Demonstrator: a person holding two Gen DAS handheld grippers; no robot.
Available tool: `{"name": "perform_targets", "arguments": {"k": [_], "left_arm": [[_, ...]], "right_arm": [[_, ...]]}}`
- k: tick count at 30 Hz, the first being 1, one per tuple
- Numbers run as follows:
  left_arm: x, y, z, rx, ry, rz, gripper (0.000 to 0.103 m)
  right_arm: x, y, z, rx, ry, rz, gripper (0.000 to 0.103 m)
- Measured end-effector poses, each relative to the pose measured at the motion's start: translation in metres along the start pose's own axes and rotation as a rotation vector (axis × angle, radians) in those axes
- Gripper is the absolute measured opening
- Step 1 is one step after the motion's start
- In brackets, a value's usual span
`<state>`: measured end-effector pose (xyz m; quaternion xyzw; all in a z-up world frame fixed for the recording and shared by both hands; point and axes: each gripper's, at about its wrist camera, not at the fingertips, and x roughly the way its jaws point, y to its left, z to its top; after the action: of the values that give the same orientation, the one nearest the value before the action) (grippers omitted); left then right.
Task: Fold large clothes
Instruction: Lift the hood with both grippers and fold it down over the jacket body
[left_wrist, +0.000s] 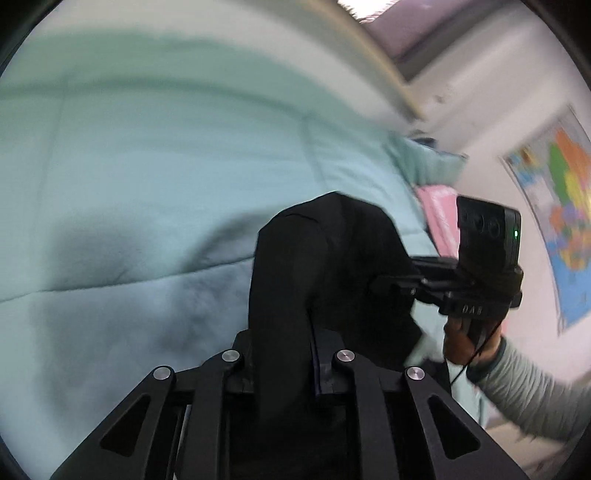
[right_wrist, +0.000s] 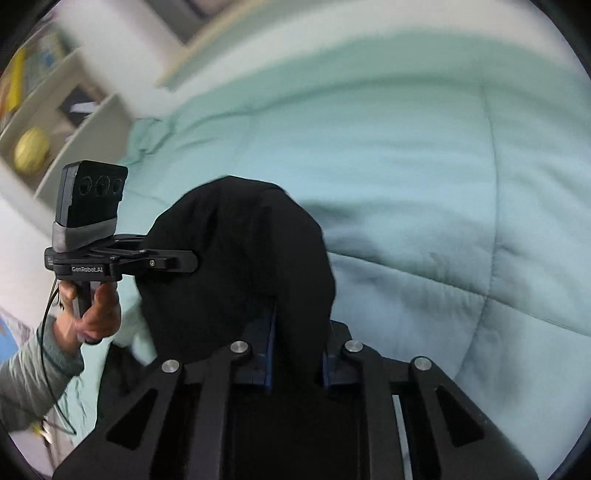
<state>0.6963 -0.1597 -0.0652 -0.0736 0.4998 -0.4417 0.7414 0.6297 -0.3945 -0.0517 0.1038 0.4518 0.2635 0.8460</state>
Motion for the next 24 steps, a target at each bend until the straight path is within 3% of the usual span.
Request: {"name": "perform_targets", "arguments": {"k": [6, 12, 15, 19, 21, 24], "left_arm": [[-0.084, -0.078, -0.054, 0.136, -0.087, 0.030, 0.017], [-0.143, -0.140, -0.122, 0.225, -0.114, 0.029, 0.017], [-0.163, -0.176, -0.169, 0.268, -0.097, 0.020, 0.017], [-0.164, -0.210, -0.244, 0.335, -0.058, 0.120, 0.019], [-0.157, -0.208, -0.278, 0.288, -0.037, 0.147, 0.019], [-0.132, -0.188, -0.332, 0.188, 0.001, 0.177, 0.020]], "right_arm": [[-0.079, 0.087, -0.038, -0.132, -0.120, -0.085, 0.021], [-0.143, 0.160, -0.102, -0.193, -0.171, -0.088, 0.021], [-0.171, 0.189, -0.151, -0.192, -0.155, -0.069, 0.021], [-0.180, 0.216, -0.214, -0.221, -0.107, -0.111, 0.023], [-0.173, 0.217, -0.244, -0.201, -0.073, -0.098, 0.029], [-0.145, 0.200, -0.293, -0.066, 0.034, -0.066, 0.031]]}}
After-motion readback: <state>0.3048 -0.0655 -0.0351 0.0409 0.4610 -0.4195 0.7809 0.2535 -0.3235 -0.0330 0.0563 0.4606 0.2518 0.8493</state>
